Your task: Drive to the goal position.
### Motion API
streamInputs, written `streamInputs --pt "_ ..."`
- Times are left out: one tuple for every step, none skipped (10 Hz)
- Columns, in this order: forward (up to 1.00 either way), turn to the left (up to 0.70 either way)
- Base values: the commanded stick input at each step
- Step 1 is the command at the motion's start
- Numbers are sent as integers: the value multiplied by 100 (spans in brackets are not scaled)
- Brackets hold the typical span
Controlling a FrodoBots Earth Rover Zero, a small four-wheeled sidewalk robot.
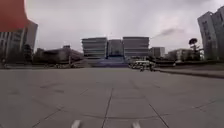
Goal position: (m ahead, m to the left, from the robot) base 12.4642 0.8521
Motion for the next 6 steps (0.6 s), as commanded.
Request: streamInputs --pt "70 0" --pt "70 0" --pt "70 0" --pt "70 0" --pt "70 0" --pt "70 -26"
